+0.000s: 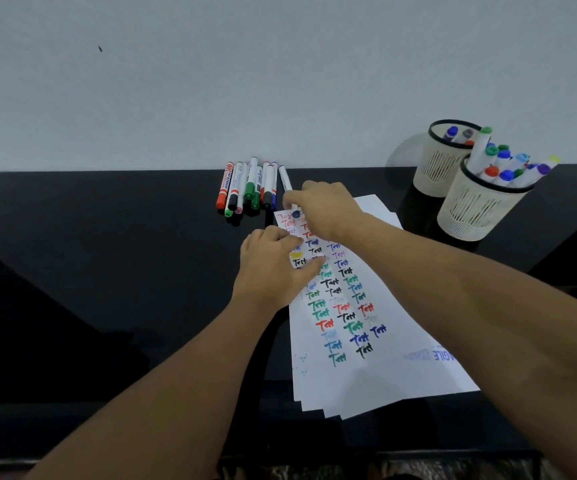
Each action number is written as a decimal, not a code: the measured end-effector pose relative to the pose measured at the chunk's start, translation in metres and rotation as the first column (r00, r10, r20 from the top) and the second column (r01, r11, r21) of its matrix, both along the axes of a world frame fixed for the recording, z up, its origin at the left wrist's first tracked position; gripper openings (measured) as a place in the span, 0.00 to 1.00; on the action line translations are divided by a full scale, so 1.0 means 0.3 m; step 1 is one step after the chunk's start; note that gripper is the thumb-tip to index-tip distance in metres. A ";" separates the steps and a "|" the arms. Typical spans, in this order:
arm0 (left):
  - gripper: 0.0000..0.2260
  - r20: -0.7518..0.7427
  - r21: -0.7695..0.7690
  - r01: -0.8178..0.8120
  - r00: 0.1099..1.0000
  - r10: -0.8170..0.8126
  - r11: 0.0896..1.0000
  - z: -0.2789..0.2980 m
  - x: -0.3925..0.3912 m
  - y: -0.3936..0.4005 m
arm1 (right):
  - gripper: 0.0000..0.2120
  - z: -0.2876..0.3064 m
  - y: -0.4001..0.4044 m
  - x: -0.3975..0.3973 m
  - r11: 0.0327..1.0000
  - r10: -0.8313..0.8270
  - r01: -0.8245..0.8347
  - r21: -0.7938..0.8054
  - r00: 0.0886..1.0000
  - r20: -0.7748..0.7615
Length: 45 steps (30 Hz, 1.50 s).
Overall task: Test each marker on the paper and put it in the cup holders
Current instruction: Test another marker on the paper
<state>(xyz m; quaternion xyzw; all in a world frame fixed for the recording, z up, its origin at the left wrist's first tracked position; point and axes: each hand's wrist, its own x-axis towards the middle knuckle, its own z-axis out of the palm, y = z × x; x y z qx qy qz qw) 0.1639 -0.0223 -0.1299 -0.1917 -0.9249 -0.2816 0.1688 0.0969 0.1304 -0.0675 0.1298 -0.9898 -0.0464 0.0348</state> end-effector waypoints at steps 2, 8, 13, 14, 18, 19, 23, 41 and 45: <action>0.27 0.005 -0.004 -0.002 1.000 0.002 1.000 -0.002 -0.002 0.000 | 0.31 0.010 0.004 0.005 0.998 0.006 -0.007 0.059 1.000 0.018; 0.26 0.000 0.018 -0.008 1.000 0.008 1.000 -0.007 -0.002 0.001 | 0.19 0.017 0.018 -0.005 0.977 0.128 -0.110 0.184 0.988 -0.091; 0.26 0.002 0.019 -0.006 1.000 0.006 1.000 -0.008 -0.004 0.001 | 0.20 0.012 0.055 -0.016 0.938 0.283 -0.220 0.266 0.933 -0.225; 0.26 -0.001 0.023 -0.005 1.000 0.005 1.000 -0.010 -0.005 0.000 | 0.20 0.011 0.058 -0.016 0.940 0.289 -0.225 0.258 0.924 -0.249; 0.27 0.010 0.022 -0.005 1.000 0.005 1.000 -0.009 -0.007 -0.001 | 0.17 0.031 0.062 0.024 0.971 0.235 -0.213 0.112 0.941 -0.244; 0.27 0.016 0.021 -0.004 1.000 0.004 1.000 -0.008 -0.007 -0.001 | 0.18 0.037 0.065 0.039 0.977 0.213 -0.202 0.068 0.949 -0.231; 0.27 0.035 0.017 -0.004 0.999 0.004 1.000 -0.002 -0.003 -0.001 | 0.18 0.043 0.093 0.105 0.992 0.105 -0.117 -0.051 0.975 -0.195; 0.16 -0.291 -0.097 0.197 0.932 -0.218 0.975 -0.016 -0.009 -0.002 | 0.21 -0.010 0.200 0.363 1.000 0.007 -0.006 -0.027 0.999 0.035; 0.11 -0.305 -0.124 0.232 0.917 -0.259 0.965 -0.017 -0.013 -0.004 | 0.23 -0.011 0.193 0.355 1.000 0.002 0.000 -0.028 0.998 0.061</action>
